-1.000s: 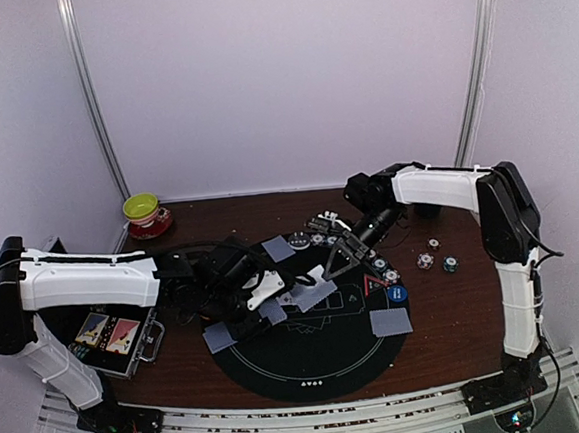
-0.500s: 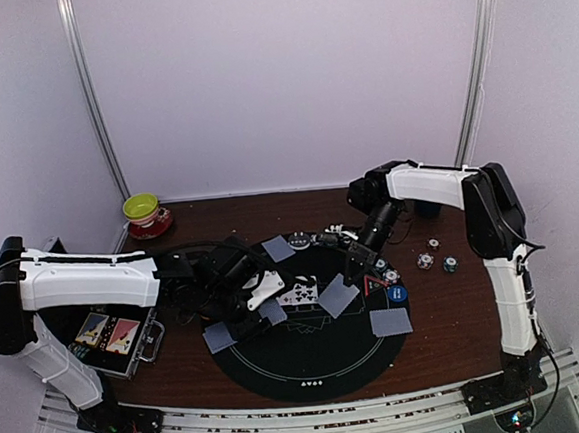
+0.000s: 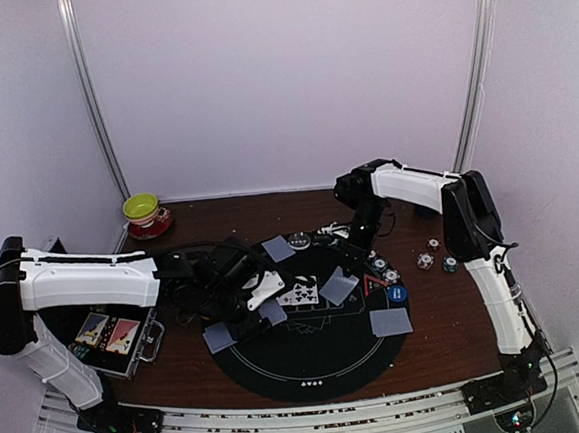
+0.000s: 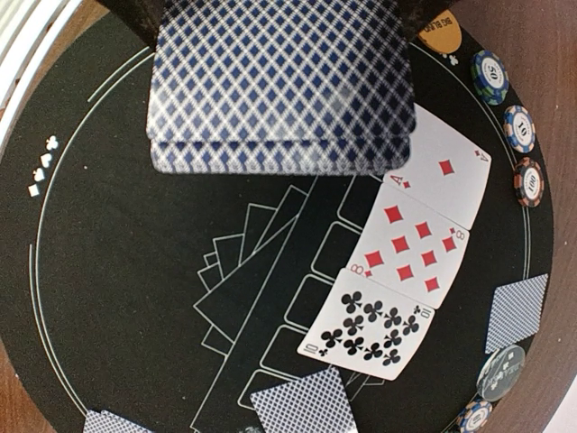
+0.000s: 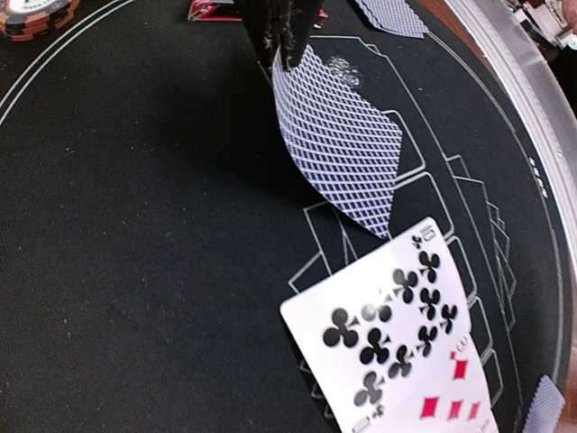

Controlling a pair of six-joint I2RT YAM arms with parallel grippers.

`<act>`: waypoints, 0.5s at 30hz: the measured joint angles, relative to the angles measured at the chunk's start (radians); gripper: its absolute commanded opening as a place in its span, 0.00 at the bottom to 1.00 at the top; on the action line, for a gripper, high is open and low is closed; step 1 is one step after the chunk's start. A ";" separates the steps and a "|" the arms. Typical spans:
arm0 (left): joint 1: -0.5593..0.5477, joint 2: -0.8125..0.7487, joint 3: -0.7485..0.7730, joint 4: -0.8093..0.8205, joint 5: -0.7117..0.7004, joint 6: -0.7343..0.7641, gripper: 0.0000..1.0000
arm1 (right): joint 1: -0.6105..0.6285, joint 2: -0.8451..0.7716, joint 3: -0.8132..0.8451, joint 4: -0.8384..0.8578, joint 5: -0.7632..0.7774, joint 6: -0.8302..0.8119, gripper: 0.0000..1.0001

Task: Distribute texas hold em gaming equipment
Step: Place the poker card in the community card area.

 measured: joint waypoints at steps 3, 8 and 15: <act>0.000 0.000 0.000 0.000 0.001 0.000 0.66 | 0.008 0.012 0.018 -0.003 0.042 -0.013 0.04; 0.000 0.000 0.000 0.000 0.002 0.000 0.66 | 0.031 0.025 0.043 -0.002 0.114 -0.034 0.08; 0.000 0.000 0.000 0.000 0.002 0.000 0.66 | 0.066 0.027 0.047 0.027 0.226 -0.060 0.13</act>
